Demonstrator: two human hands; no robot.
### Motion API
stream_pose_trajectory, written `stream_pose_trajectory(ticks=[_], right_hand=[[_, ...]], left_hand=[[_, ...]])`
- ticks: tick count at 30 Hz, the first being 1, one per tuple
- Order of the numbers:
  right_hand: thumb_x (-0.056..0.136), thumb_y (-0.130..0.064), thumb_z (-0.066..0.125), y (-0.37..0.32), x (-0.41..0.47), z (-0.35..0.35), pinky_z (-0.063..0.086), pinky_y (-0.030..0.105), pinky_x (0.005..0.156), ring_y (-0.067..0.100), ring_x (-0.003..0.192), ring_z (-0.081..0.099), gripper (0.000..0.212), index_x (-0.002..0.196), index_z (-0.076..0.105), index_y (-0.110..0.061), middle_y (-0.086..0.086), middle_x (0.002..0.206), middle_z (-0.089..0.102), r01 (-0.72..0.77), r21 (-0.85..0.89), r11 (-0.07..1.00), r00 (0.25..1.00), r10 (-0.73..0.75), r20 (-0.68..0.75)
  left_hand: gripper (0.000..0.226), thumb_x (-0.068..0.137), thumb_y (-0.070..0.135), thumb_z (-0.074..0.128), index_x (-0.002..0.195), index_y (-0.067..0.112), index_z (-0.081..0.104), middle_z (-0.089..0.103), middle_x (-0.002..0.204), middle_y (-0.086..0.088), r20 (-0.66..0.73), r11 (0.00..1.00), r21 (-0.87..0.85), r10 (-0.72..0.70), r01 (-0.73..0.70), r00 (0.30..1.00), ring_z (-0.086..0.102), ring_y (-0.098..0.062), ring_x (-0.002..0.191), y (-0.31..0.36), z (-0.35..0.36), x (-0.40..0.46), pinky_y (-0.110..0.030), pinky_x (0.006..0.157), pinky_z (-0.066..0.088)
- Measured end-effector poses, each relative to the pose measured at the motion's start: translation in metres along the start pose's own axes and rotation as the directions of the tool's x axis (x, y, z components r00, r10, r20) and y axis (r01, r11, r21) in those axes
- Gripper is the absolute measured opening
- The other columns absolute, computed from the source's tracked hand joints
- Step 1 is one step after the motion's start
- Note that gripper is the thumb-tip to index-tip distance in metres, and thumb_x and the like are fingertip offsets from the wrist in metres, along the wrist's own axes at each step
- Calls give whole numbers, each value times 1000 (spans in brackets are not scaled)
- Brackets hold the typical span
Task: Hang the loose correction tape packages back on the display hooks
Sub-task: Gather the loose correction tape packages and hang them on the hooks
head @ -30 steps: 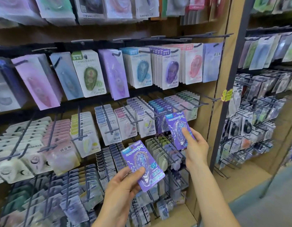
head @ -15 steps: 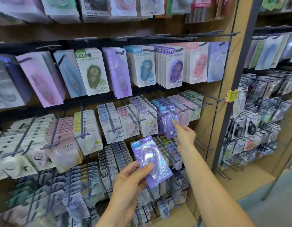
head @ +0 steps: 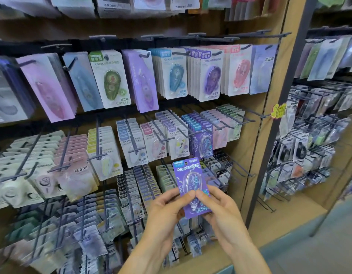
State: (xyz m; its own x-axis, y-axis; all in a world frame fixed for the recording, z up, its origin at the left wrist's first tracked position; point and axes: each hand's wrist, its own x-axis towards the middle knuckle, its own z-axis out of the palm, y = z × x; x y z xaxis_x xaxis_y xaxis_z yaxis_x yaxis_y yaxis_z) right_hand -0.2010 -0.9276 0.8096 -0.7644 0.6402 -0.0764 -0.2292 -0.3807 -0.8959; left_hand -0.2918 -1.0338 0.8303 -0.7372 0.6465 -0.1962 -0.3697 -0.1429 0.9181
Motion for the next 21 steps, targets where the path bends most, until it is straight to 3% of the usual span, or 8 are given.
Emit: stream_pose_trajectory(ticks=[5,8,11,13,16,21], right_hand=[[83,-15,72,-8,10,-5,58,37,86,22,96,73,41,122,68,-2,16,114,76,52,140,989,998,-48,-30],[89,-15,71,-19,35,-17,53,37,89,21,96,70,33,121,68,-5,14,118,75,106,194,975,985,-77,-154],[95,-15,69,-28,60,-27,52,42,95,22,95,69,27,121,68,-8,14,119,73,135,207,969,969,-85,-233],[97,-16,68,-33,70,-30,52,47,98,24,98,68,30,125,66,-7,12,118,73,134,186,973,964,-84,-253],[97,-17,68,-38,79,-29,53,47,86,27,94,66,32,128,65,-7,13,115,74,137,135,981,961,-99,-257],[96,-19,70,-40,87,-27,56,47,94,23,96,71,35,129,65,-9,13,120,74,115,96,989,953,-83,-291]], left_hand=[[40,68,26,88,107,15,83,80,108,-13,20,1000,-16,-17,17,1000,72,-20,86,3,5,-2,-24,67,59],[37,72,31,87,109,23,84,81,108,-4,8,999,17,-42,42,999,70,-16,82,2,0,-4,-25,71,58],[29,74,31,85,102,24,85,80,110,-7,-17,997,11,-81,81,997,70,-18,83,-1,-8,-8,-31,75,55],[29,73,29,86,100,22,86,80,108,-9,-40,995,1,-104,105,994,69,-20,83,-4,-13,-9,-32,75,54],[29,72,29,85,100,21,86,81,103,-9,-65,991,-3,-136,136,989,70,-20,83,-7,-19,-10,-32,74,55],[15,84,22,82,98,18,86,81,97,-8,-81,987,-19,-159,158,984,69,-22,82,-10,-25,-12,-30,70,55]])
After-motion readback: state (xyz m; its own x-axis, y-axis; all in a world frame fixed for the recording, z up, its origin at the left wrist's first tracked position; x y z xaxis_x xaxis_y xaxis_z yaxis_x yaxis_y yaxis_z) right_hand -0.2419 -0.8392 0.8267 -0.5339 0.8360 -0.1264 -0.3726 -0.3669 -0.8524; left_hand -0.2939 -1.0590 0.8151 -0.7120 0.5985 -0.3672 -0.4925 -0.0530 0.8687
